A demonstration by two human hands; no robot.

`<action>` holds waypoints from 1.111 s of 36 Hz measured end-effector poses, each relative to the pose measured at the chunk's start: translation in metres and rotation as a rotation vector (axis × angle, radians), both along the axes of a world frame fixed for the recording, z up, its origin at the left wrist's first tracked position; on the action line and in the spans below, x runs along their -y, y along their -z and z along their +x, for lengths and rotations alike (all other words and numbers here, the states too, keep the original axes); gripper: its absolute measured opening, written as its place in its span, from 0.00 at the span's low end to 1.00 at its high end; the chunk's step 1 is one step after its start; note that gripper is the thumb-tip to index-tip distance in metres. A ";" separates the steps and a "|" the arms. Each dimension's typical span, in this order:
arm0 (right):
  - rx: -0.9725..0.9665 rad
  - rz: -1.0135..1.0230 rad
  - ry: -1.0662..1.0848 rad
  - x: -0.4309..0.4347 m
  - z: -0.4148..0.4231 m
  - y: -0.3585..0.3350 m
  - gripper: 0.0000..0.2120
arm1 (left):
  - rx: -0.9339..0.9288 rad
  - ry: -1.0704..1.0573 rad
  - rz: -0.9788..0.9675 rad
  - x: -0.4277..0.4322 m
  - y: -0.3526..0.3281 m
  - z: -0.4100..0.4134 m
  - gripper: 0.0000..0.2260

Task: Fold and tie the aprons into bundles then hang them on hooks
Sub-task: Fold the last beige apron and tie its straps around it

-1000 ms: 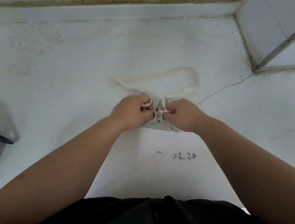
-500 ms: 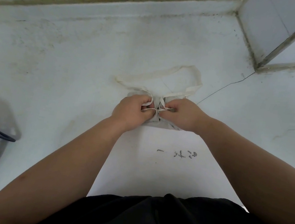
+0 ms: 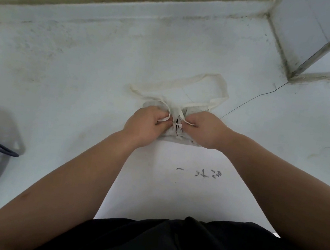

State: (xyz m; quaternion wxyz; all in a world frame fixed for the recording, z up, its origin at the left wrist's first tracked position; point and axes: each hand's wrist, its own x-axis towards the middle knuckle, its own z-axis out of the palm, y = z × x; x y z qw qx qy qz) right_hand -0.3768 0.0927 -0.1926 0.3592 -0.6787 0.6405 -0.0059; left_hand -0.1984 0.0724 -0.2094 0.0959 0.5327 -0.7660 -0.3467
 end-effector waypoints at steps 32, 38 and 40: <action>-0.057 -0.079 0.032 0.011 -0.005 0.010 0.14 | -0.051 -0.049 -0.039 -0.009 0.001 -0.002 0.10; 0.191 -0.109 0.230 -0.005 -0.027 0.000 0.14 | -0.093 -0.115 -0.130 -0.010 0.004 0.008 0.05; 0.126 -0.132 0.209 -0.012 -0.033 0.002 0.12 | -0.084 -0.125 -0.202 -0.010 0.007 0.016 0.03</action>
